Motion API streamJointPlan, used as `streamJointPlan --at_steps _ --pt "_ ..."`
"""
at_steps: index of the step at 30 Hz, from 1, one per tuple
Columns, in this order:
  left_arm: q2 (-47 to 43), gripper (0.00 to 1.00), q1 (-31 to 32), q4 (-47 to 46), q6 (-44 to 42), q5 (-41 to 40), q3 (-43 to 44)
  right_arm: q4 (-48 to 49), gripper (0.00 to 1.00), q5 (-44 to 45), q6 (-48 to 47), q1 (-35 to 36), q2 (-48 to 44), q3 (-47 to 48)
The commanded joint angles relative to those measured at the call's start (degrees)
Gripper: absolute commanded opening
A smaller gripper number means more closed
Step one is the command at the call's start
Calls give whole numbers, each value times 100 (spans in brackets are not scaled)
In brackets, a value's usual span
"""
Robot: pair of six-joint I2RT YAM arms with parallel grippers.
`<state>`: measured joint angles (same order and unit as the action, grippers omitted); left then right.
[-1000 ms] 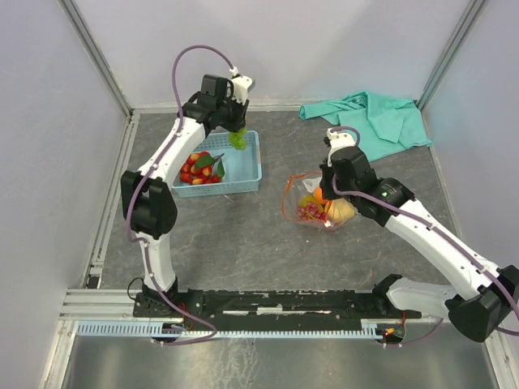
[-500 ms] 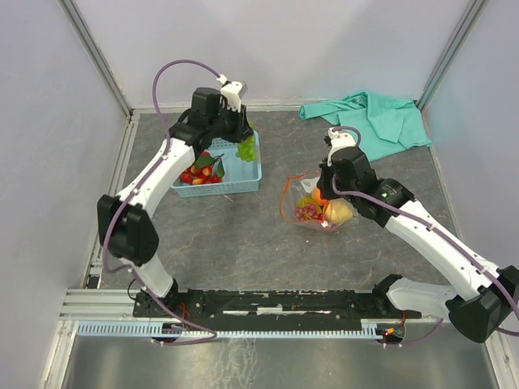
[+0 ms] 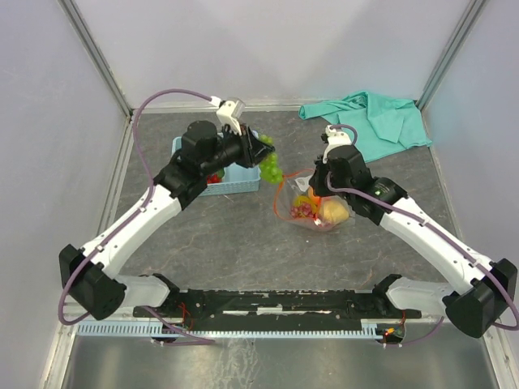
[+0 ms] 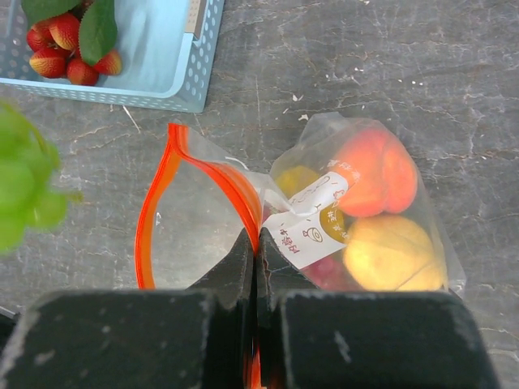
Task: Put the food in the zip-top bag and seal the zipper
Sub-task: Place the fake fruit in the zipper food storage bag.
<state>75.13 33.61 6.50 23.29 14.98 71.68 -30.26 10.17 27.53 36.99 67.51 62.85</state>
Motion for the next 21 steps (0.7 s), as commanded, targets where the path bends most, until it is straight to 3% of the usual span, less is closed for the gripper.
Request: streamJointPlan --at_steps 1,10,21 --pt "-473 3 426 -994 945 -538 -436 506 2 -151 217 -8 85 32" --pt "-862 3 1067 -1993 1917 -1568 -1516 716 2 -285 496 -10 162 -23" --pt "-579 3 1717 -2966 2485 -2919 -2230 1352 1 -615 1256 -15 104 -440"
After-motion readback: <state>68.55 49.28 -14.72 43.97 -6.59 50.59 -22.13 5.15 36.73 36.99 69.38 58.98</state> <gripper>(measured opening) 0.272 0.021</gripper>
